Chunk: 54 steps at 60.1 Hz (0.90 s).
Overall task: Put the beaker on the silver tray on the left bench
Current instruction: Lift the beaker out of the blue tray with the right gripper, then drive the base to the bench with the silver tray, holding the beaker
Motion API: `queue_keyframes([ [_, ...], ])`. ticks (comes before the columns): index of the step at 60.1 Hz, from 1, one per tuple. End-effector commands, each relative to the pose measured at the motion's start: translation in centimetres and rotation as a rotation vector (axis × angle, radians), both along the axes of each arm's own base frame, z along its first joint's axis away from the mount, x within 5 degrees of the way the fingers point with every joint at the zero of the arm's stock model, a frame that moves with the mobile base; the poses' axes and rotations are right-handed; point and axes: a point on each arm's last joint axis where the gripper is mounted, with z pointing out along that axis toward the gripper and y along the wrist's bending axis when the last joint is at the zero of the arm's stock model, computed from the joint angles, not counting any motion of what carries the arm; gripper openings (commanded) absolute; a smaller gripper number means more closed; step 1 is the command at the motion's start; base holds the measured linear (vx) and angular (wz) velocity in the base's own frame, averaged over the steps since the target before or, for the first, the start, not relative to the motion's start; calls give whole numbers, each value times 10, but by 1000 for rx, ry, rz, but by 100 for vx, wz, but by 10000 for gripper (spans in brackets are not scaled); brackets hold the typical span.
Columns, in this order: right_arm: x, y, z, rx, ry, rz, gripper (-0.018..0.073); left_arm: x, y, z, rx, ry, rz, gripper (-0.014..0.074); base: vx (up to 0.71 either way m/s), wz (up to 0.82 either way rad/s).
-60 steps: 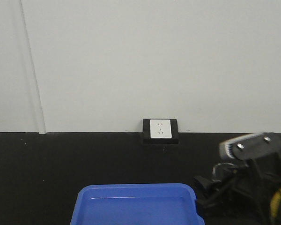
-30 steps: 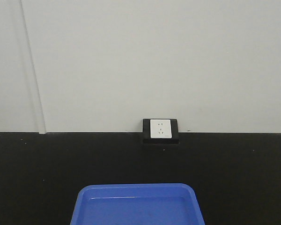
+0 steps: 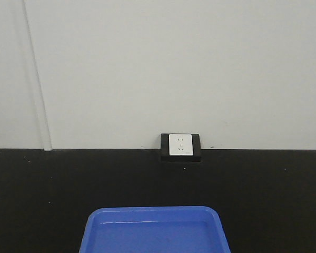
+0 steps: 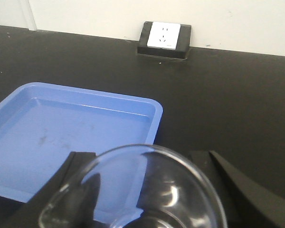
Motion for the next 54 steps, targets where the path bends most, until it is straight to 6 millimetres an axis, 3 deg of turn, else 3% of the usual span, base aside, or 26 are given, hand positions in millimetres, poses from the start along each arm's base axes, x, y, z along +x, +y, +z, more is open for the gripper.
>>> queue_keyframes([
  [1, 1, 3, 15, 16, -83, 39, -11, 2, -1, 0, -7, -62, -11, 1, 0, 0],
  [28, 1, 3, 15, 16, -83, 39, -11, 2, -1, 0, -7, -62, -11, 1, -3, 1],
  [54, 1, 3, 15, 16, -83, 39, -11, 2, -1, 0, -7, -62, -11, 1, -23, 4],
])
